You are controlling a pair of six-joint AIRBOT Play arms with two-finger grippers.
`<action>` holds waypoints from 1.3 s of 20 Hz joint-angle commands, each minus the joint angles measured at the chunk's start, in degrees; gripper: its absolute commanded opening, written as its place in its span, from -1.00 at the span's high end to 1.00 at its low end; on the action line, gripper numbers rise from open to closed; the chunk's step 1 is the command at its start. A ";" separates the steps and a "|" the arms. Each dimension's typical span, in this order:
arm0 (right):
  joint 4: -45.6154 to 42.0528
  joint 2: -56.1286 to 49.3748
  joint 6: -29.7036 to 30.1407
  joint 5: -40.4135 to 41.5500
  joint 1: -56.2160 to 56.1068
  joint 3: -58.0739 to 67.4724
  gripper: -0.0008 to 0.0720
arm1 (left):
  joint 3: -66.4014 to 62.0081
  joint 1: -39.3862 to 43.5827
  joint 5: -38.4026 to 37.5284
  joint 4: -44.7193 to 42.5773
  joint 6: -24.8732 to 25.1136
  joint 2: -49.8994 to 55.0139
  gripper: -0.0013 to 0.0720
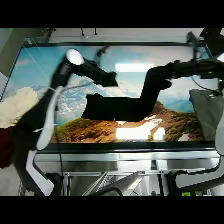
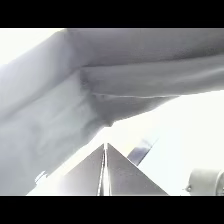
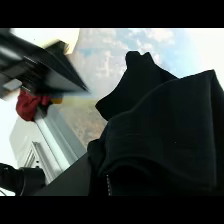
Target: Fold the shirts.
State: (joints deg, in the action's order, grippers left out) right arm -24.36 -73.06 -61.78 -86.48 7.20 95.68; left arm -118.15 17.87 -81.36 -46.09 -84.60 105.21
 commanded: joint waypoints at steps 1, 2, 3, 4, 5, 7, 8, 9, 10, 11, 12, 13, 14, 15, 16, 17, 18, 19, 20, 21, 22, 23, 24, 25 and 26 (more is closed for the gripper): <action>-5.27 -2.82 -0.04 10.99 -13.03 0.02 0.91 | 4.57 -13.66 -3.54 1.73 0.07 -12.41 0.92; -6.45 -4.44 -0.02 14.78 -17.25 0.02 0.91 | 5.60 -16.98 -3.74 1.79 0.07 -14.71 0.92; -6.97 -6.21 -0.02 18.29 -20.96 0.02 0.91 | 6.84 -20.09 -3.85 1.86 0.09 -17.05 0.92; -6.93 -8.35 -0.02 22.03 -24.76 0.02 0.91 | 8.22 -22.62 -3.80 1.88 0.13 -19.04 0.92; -6.95 -10.51 0.02 26.05 -28.35 0.02 0.91 | 9.57 -24.74 -3.74 1.86 0.35 -20.70 0.92; -6.91 -15.61 0.07 35.10 -35.63 0.04 0.88 | 12.76 -28.37 -3.72 1.95 3.02 -23.69 0.92; -6.36 -17.94 0.04 38.97 -38.99 0.04 0.57 | 14.73 -29.79 -3.72 2.32 3.72 -24.98 0.92; -3.93 -19.37 1.22 41.07 -41.38 0.07 -0.04 | 16.68 -31.04 -3.54 2.34 4.22 -26.14 0.92; -1.42 -19.80 4.72 42.29 -42.95 0.07 -0.48 | 18.27 -31.82 -3.48 2.32 5.18 -26.91 0.92; -0.63 -19.43 6.91 42.66 -43.23 0.28 -0.50 | 19.61 -32.52 -3.58 2.34 5.77 -27.30 0.92; -0.83 -18.18 7.17 42.49 -42.53 0.42 -0.50 | 20.50 -33.03 -3.76 2.38 6.08 -27.36 0.92; -1.64 -16.37 7.10 41.75 -41.13 0.42 -0.50 | 21.27 -33.38 -4.20 2.32 6.21 -27.36 0.92; -2.69 -14.14 6.64 39.60 -39.01 0.42 -0.50 | 22.12 -33.73 -4.20 2.40 6.34 -27.36 0.92; -4.83 -12.09 4.92 37.24 -36.54 0.42 -0.46 | 23.02 -33.73 -4.02 2.58 6.71 -27.34 0.92; -9.09 -10.03 1.27 34.40 -33.51 0.42 -0.33 | 23.93 -33.73 -3.93 2.62 7.30 -27.34 0.92; -14.19 -8.33 -3.45 30.97 -30.21 0.42 -0.32 | 24.59 -33.73 -4.00 2.62 7.80 -27.34 0.92; -18.56 -7.08 -7.37 27.36 -26.99 0.39 -0.32 | 25.03 -33.73 -4.00 2.62 8.13 -27.34 0.92; -22.60 -6.12 -10.54 23.06 -23.52 0.39 -0.32 | 25.22 -33.73 -4.02 2.60 8.33 -27.34 0.92; -25.81 -5.70 -12.55 19.12 -20.41 0.35 -0.32 | 25.22 -33.75 -3.98 2.60 8.33 -27.34 0.92; -29.09 -5.44 -14.60 15.23 -17.20 -0.17 -0.32 | 25.22 -33.75 -4.02 2.62 8.68 -27.34 0.92; -31.43 -5.40 -16.37 12.33 -14.47 -1.25 -0.32 | 25.22 -33.75 -4.20 2.60 8.83 -27.34 0.92; -32.68 -5.40 -16.74 10.62 -12.00 -3.10 -0.32 | 25.24 -33.75 -4.33 2.60 9.20 -27.34 0.92; -32.59 -5.40 -16.74 10.32 -9.79 -6.01 -0.33 | 25.27 -33.73 -4.46 2.60 9.20 -27.34 0.92; -32.63 -5.42 -16.41 10.86 -8.50 -9.01 -0.43 | 25.27 -33.75 -4.50 2.60 9.20 -27.34 0.92; -32.65 -5.46 -16.04 12.22 -7.82 -12.22 -0.80 | 25.27 -33.73 -4.52 2.60 9.20 -27.34 0.92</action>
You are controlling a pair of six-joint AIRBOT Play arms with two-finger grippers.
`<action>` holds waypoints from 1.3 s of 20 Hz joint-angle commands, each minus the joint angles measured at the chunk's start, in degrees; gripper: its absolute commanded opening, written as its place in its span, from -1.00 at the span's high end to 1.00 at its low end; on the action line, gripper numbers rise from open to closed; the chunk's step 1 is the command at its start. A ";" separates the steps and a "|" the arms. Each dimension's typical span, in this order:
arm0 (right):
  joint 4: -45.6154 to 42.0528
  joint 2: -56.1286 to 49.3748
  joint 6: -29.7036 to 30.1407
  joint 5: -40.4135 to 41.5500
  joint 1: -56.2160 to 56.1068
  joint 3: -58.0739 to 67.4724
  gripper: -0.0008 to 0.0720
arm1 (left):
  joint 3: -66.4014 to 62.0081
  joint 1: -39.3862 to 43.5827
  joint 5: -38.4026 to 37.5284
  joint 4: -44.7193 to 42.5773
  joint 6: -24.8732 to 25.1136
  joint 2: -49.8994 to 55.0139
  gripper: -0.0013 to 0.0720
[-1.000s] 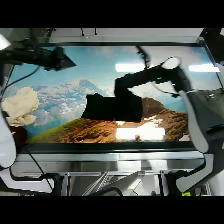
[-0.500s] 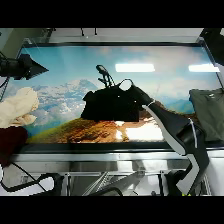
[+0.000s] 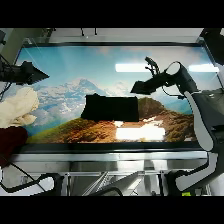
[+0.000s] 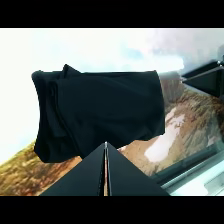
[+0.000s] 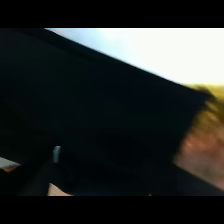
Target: Fold the shirts.
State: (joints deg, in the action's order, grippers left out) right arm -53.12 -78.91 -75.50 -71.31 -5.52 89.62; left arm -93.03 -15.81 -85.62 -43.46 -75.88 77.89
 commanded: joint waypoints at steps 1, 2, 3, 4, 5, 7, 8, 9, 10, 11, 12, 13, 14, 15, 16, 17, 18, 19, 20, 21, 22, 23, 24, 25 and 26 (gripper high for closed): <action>-3.89 0.15 -1.66 -1.07 4.94 -8.85 -0.91 | 0.15 -0.04 -0.26 -0.02 0.48 -0.02 0.92; -3.85 -0.22 -0.96 0.70 4.81 -10.64 -0.91 | 0.15 -0.04 -0.24 -0.02 0.48 -0.02 0.92; -3.78 -0.94 -0.79 2.43 4.39 -11.76 -0.91 | 0.15 -0.04 -0.22 -0.02 0.48 -0.02 0.92; -3.65 -1.84 -0.79 3.41 3.87 -12.04 -0.91 | 0.15 -0.04 -0.24 -0.02 0.48 -0.02 0.92; -3.13 -2.86 -0.74 3.91 3.15 -12.02 -0.91 | 0.15 -0.04 -0.28 -0.02 0.48 -0.02 0.92; -0.02 -4.55 1.73 4.48 1.68 -12.02 -0.91 | 0.15 -0.04 -0.33 -0.04 0.48 -0.02 0.92; 1.46 -5.20 2.67 4.63 0.98 -12.02 -0.90 | 0.15 -0.04 -0.28 -0.04 0.48 -0.02 0.92; 2.32 -5.86 3.13 4.92 0.24 -12.02 -0.91 | 0.15 -0.04 -0.31 -0.04 0.48 -0.02 0.92; 2.45 -6.38 3.10 5.11 -0.39 -12.02 -0.90 | 0.15 -0.04 -0.31 -0.04 0.48 -0.02 0.92; 3.02 -6.80 3.13 5.11 -1.05 -12.02 -0.90 | 0.15 -0.04 -0.31 -0.04 0.48 -0.02 0.92; 4.68 -7.02 3.91 5.09 -1.62 -12.02 -0.71 | 0.15 -0.04 -0.28 -0.04 0.46 -0.02 0.92; 7.13 -6.97 6.51 4.92 -1.88 -11.98 0.26 | 0.17 -0.04 -0.31 -0.04 0.46 -0.02 0.92; 10.54 -6.64 8.70 4.63 -1.95 -11.96 0.88 | 0.17 -0.04 -0.31 -0.04 0.46 -0.02 0.92; 13.35 -5.95 10.03 4.04 -1.73 -11.43 0.91 | 0.17 -0.04 -0.33 -0.04 0.46 -0.02 0.92; 14.97 -4.79 10.88 2.93 -1.55 -10.32 0.91 | 0.17 -0.04 -0.35 -0.07 0.46 -0.02 0.92; 15.47 -3.34 11.21 1.81 -1.25 -8.70 0.91 | 0.17 -0.04 -0.37 -0.07 0.46 -0.02 0.92; 15.41 -1.53 11.28 1.42 -0.66 -6.64 0.91 | 0.17 -0.04 -0.33 -0.11 0.46 -0.02 0.92; 15.43 0.66 11.28 1.46 0.37 -4.13 0.91 | 0.17 -0.04 -0.33 -0.17 0.46 -0.02 0.92; 15.45 2.84 11.19 1.66 1.86 -1.22 0.91 | 0.17 -0.04 -0.35 -0.35 0.46 -0.02 0.92; 15.47 4.70 10.78 1.84 3.74 1.77 0.91 | 0.17 -0.04 -0.37 -0.35 0.44 -0.02 0.92; 15.47 6.29 10.80 1.88 5.84 4.48 0.91 | 0.17 -0.04 -0.37 -0.35 0.44 -0.02 0.92; 15.45 7.80 9.86 1.86 8.04 6.62 0.91 | 0.17 -0.04 -0.44 -0.35 0.42 -0.02 0.92; 15.43 9.38 7.74 1.84 10.67 8.31 0.91 | 0.17 -0.04 -0.63 -0.35 0.44 -0.02 0.92; 15.41 10.73 6.36 1.81 13.38 9.27 0.91 | 0.17 -0.04 -1.05 -0.35 0.44 -0.02 0.92; 15.41 12.15 4.79 1.88 16.65 9.53 0.91 | 0.17 -0.04 -1.46 -0.37 0.44 -0.02 0.92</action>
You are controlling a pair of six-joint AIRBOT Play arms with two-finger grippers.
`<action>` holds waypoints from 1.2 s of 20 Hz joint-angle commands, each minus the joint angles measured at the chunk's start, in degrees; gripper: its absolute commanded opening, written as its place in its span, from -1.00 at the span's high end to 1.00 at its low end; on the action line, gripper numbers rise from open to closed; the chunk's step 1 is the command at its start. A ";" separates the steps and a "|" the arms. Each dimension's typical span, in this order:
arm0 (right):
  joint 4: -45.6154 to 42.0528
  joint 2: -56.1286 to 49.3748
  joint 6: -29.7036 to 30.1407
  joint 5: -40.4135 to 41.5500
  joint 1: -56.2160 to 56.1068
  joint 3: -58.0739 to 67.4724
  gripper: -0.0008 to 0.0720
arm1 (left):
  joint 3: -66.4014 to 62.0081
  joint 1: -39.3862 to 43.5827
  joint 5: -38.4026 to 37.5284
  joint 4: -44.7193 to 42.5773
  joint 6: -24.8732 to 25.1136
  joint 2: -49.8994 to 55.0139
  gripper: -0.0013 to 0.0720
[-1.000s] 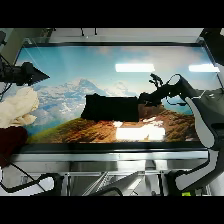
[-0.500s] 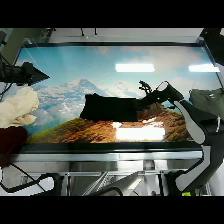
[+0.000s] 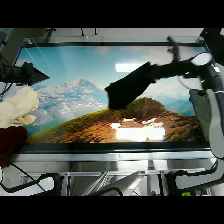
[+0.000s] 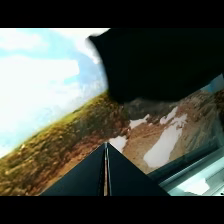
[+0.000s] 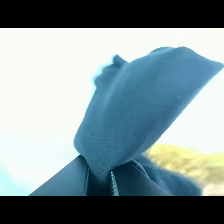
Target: Fold the shirts.
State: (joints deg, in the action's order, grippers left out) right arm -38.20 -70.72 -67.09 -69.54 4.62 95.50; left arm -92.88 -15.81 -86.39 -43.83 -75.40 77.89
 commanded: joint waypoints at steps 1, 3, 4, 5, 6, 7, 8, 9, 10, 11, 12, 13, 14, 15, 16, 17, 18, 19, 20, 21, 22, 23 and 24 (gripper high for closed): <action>0.44 4.90 -5.51 0.07 9.84 3.65 0.91 | 0.02 -0.04 -0.92 0.00 -0.04 -0.02 0.92; 0.09 5.18 -8.00 0.15 17.20 3.63 0.91 | 0.02 -0.04 -1.11 0.00 -0.04 -0.02 0.92; -0.46 4.57 -8.07 1.31 20.63 3.63 0.91 | 0.02 -0.04 -1.09 0.00 -0.04 -0.02 0.92; -0.81 3.54 -9.03 4.20 23.50 3.63 0.91 | 0.02 -0.04 -1.03 0.02 -0.04 -0.02 0.92; -0.72 2.14 -11.39 8.46 26.21 3.63 0.91 | 0.02 -0.04 -0.68 0.02 -0.04 -0.02 0.92; -0.52 0.61 -13.68 13.79 28.74 3.65 0.91 | 0.02 -0.04 -0.20 0.02 -0.07 -0.02 0.92; -0.55 -0.61 -15.50 18.69 30.71 3.65 0.91 | 0.02 -0.04 0.07 0.02 -0.04 -0.02 0.92; -0.44 -1.68 -17.05 23.45 32.37 3.72 0.91 | 0.02 -0.04 0.22 0.02 -0.04 -0.02 0.92; 0.59 -2.64 -18.21 26.73 33.62 4.04 0.91 | 0.02 -0.04 0.48 0.02 -0.04 -0.02 0.92; 1.97 -3.58 -18.47 28.11 34.29 4.72 0.91 | 0.02 -0.04 0.87 0.02 -0.04 -0.02 0.92; 3.19 -4.70 -18.43 27.98 34.99 5.92 0.91 | 0.02 -0.04 1.14 0.02 -0.04 -0.02 0.92; 3.10 -5.40 -18.18 26.97 35.36 6.97 0.91 | 0.02 -0.04 1.11 0.00 -0.04 -0.02 0.92; 3.10 -5.38 -18.23 25.97 35.80 7.23 0.91 | 0.02 -0.04 1.09 -0.02 -0.02 -0.02 0.92; 3.13 -4.96 -18.32 24.63 36.52 7.23 0.91 | 0.02 -0.04 1.09 -0.04 -0.02 -0.02 0.92; 2.99 -4.31 -19.43 23.52 37.53 7.23 0.91 | 0.02 -0.04 1.09 -0.04 -0.02 -0.02 0.92; 2.36 -3.28 -22.86 22.84 38.97 7.23 0.91 | 0.02 -0.04 1.07 -0.04 -0.02 -0.02 0.92; 1.97 -1.95 -26.43 21.84 40.72 7.23 0.91 | 0.02 -0.04 0.98 -0.07 -0.02 -0.02 0.92; 1.88 -0.72 -28.44 20.50 42.40 7.23 0.91 | 0.02 -0.04 0.83 -0.07 0.00 -0.02 0.92; 1.68 0.46 -28.85 17.90 44.33 7.21 0.91 | 0.02 -0.04 0.83 -0.07 0.00 -0.02 0.92; 1.03 1.20 -29.92 14.58 46.01 7.21 0.91 | 0.02 -0.04 0.87 -0.07 0.00 -0.02 0.92; -1.33 1.64 -31.67 10.40 47.67 7.21 0.91 | 0.02 -0.04 0.96 -0.04 0.15 0.00 0.92; -4.35 1.86 -33.86 6.47 49.24 7.21 0.91 | 0.02 -0.04 0.96 -0.04 0.50 0.09 0.92; -7.48 1.92 -35.32 1.92 50.60 7.21 0.91 | 0.02 -0.04 0.85 -0.17 0.52 0.11 0.92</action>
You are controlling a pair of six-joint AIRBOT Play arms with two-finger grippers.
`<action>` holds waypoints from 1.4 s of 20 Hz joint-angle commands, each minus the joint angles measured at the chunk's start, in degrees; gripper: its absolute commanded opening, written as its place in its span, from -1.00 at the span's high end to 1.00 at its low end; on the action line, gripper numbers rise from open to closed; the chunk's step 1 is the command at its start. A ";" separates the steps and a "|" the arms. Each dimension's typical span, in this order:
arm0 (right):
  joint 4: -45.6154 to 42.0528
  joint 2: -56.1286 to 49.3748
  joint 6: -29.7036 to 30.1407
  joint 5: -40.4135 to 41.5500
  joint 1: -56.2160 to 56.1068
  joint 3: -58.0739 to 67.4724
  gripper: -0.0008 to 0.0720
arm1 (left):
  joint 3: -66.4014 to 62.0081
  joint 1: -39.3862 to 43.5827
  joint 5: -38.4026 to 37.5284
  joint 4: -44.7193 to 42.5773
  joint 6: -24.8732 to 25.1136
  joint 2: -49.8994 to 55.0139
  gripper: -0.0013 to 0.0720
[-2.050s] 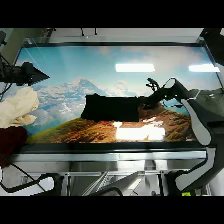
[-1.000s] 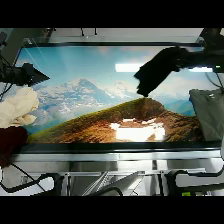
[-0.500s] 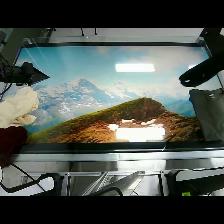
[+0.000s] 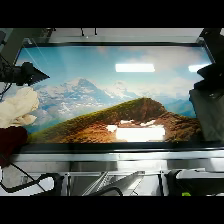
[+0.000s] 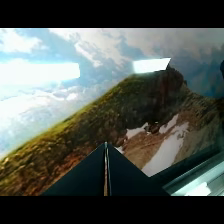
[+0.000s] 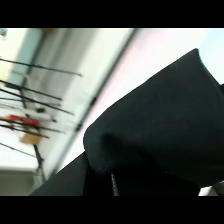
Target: Fold the shirts.
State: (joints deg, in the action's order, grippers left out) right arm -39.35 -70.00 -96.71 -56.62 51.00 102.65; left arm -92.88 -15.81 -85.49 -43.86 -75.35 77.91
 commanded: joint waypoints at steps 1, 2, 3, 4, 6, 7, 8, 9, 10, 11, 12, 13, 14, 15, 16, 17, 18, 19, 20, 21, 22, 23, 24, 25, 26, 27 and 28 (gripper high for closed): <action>-8.44 1.18 -6.03 -15.37 5.51 0.04 0.91 | 0.09 -0.04 -0.13 -0.11 0.46 0.09 0.92; -11.43 1.18 -6.16 -20.02 6.36 -0.09 0.91 | 0.09 -0.04 -0.52 -0.07 0.46 0.09 0.92; -14.40 1.27 -6.49 -23.74 6.82 -0.55 0.91 | 0.13 -0.04 -1.11 -0.09 0.46 0.09 0.92; -18.05 1.40 -6.86 -26.95 6.82 -1.29 0.91 | 0.13 -0.04 -1.62 -0.09 0.48 0.09 0.92; -25.53 1.53 -6.82 -31.43 6.80 -2.89 0.91 | 0.13 -0.04 -1.68 -0.04 0.48 0.09 0.92; -28.81 1.53 -6.82 -32.89 6.80 -3.85 0.91 | 0.13 -0.04 -1.70 -0.07 0.48 0.09 0.92; -31.58 1.53 -6.82 -33.99 6.80 -5.18 0.91 | 0.13 -0.04 -1.68 -0.09 0.50 0.09 0.92; -33.79 1.53 -6.82 -34.40 6.80 -6.64 0.91 | 0.13 -0.04 -1.62 -0.07 0.50 0.09 0.92; -35.52 1.53 -6.80 -34.27 6.80 -8.33 0.91 | 0.13 -0.04 -1.55 -0.09 0.50 0.09 0.92; -36.65 1.51 -6.80 -33.79 6.80 -9.84 0.91 | 0.13 -0.04 -1.57 -0.09 0.50 0.09 0.92; -37.00 1.42 -6.80 -33.18 6.80 -11.43 0.91 | 0.13 -0.04 -1.57 -0.07 0.48 0.09 0.92; -37.00 1.29 -6.80 -32.96 6.80 -12.90 0.87 | 0.13 -0.04 -1.57 -0.07 0.48 0.09 0.92; -37.00 1.11 -6.80 -33.07 6.80 -13.92 0.58 | 0.13 -0.04 -1.57 -0.07 0.48 0.09 0.92; -37.00 0.87 -6.80 -33.31 6.80 -14.43 -0.22 | 0.13 -0.04 -1.64 -0.07 0.48 0.09 0.92; -37.00 0.57 -6.80 -33.44 6.80 -14.43 -0.96 | 0.13 -0.04 -1.77 -0.07 0.48 0.09 0.92; -37.00 0.57 -6.80 -33.38 6.80 -14.40 -0.92 | 0.13 -0.04 -1.86 -0.07 0.46 0.09 0.92; -36.98 0.59 -6.80 -33.22 6.78 -14.21 -0.92 | 0.13 -0.04 -1.88 -0.04 0.48 0.09 0.92; -36.59 0.59 -6.80 -33.16 6.73 -13.92 -0.92 | 0.13 -0.04 -1.86 -0.04 0.46 0.09 0.92; -35.15 0.68 -6.80 -32.72 6.71 -13.73 -0.92 | 0.13 -0.04 -1.86 -0.04 0.46 0.09 0.92; -32.15 0.79 -6.78 -31.69 6.69 -13.55 -0.92 | 0.11 -0.04 -1.86 0.07 0.46 0.09 0.92; -28.00 0.85 -6.56 -30.32 6.62 -13.49 -0.92 | 0.11 -0.04 -1.86 0.35 0.48 0.09 0.92; -22.80 0.90 -6.16 -28.76 6.49 -13.51 -0.85 | 0.11 -0.04 -1.92 0.57 0.46 0.07 0.92; -18.23 0.90 -4.11 -27.65 5.84 -13.51 -0.19 | 0.11 -0.04 -1.95 0.59 0.46 0.07 0.92; -14.36 0.90 -1.11 -27.04 4.70 -13.51 0.73 | 0.11 -0.04 -1.95 0.55 0.48 0.07 0.92; -12.46 0.94 0.59 -26.58 3.21 -13.51 0.91 | 0.11 0.00 -1.99 0.55 0.48 0.04 0.93; -12.28 1.16 1.07 -26.27 1.25 -13.53 0.91 | 0.13 0.00 -2.14 0.37 0.48 -0.17 0.93; -12.44 1.33 2.36 -26.08 -0.83 -13.55 0.91 | 0.15 0.02 -2.25 0.26 0.50 -0.79 0.93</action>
State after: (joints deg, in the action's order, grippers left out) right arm -57.74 -68.99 -98.43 -84.58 53.93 89.08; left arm -92.77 -15.81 -87.46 -43.46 -74.89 77.78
